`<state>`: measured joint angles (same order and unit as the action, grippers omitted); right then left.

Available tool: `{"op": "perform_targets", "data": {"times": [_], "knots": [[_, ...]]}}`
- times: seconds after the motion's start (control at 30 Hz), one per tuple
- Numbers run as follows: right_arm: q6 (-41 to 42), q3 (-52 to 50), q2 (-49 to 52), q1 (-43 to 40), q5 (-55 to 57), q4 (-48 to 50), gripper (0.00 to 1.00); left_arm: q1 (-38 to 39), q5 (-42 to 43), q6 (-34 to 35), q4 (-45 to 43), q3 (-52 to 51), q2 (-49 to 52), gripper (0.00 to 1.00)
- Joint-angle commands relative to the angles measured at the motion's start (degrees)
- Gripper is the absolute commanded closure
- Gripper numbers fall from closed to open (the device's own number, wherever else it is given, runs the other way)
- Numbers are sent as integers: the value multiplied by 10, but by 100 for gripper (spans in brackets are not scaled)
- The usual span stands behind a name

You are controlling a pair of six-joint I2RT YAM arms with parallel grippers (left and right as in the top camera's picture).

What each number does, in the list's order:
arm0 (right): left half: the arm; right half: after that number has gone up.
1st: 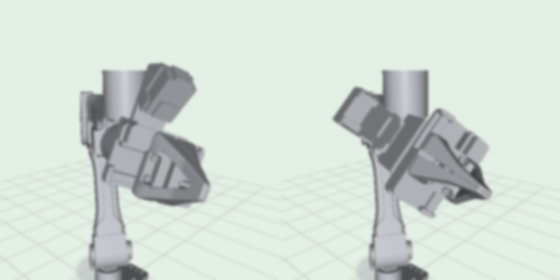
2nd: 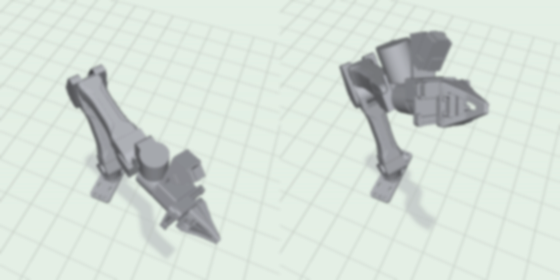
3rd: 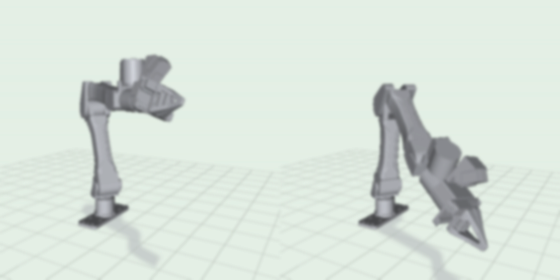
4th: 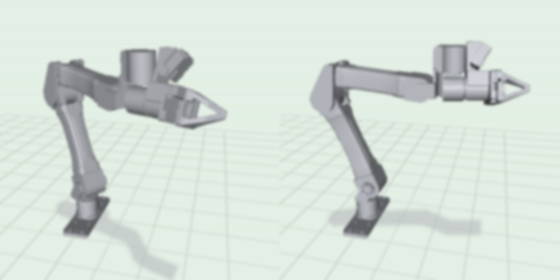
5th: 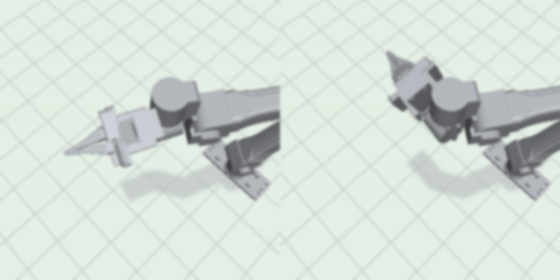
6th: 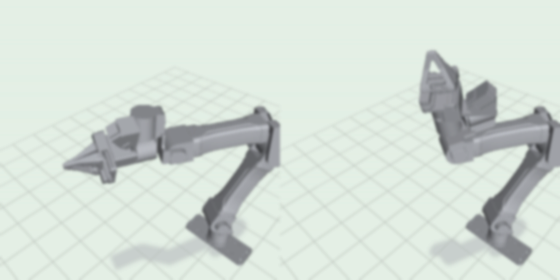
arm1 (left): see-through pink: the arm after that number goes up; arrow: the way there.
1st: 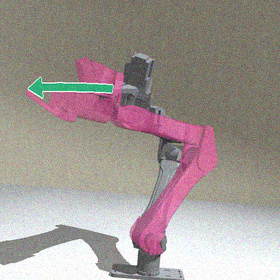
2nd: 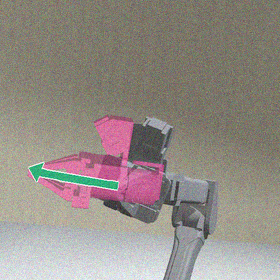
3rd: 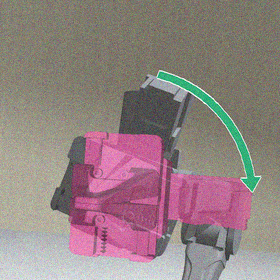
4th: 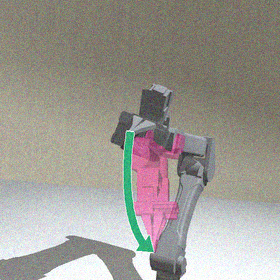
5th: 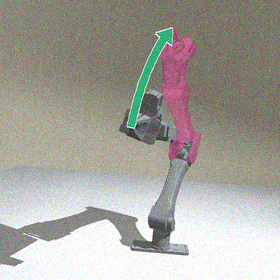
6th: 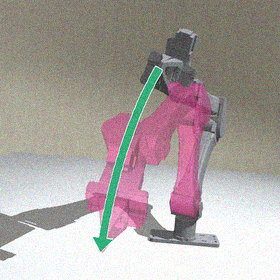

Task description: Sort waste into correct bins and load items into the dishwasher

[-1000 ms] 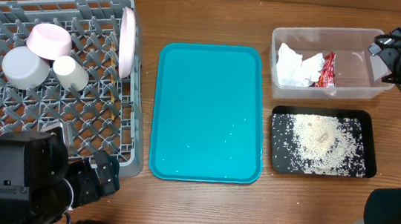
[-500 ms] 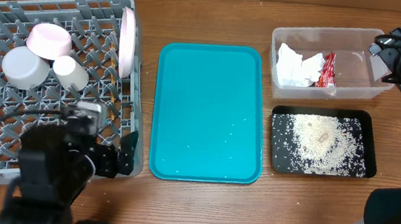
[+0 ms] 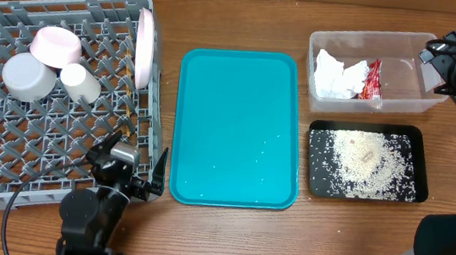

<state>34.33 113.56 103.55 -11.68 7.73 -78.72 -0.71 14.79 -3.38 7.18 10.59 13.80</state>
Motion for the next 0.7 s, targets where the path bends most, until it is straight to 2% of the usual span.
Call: {"op": "perform_targets", "data": {"times": [0.0, 0.17, 0.4, 0.53, 0.67], "knots": [[1, 13, -16, -2, 2, 2, 0, 3, -10, -10, -70, -49, -43, 0], [1, 13, -16, -2, 2, 2, 0, 3, -34, -10, -134, -104, -89, 0], [1, 13, -16, -2, 2, 2, 0, 3, -55, -14, -114, -103, -133, 0], [1, 13, -16, -2, 2, 2, 0, 3, -85, -14, -35, -103, -136, 0], [1, 13, -16, -2, 2, 2, 0, 3, -94, -8, -31, -103, -136, 0]]}}
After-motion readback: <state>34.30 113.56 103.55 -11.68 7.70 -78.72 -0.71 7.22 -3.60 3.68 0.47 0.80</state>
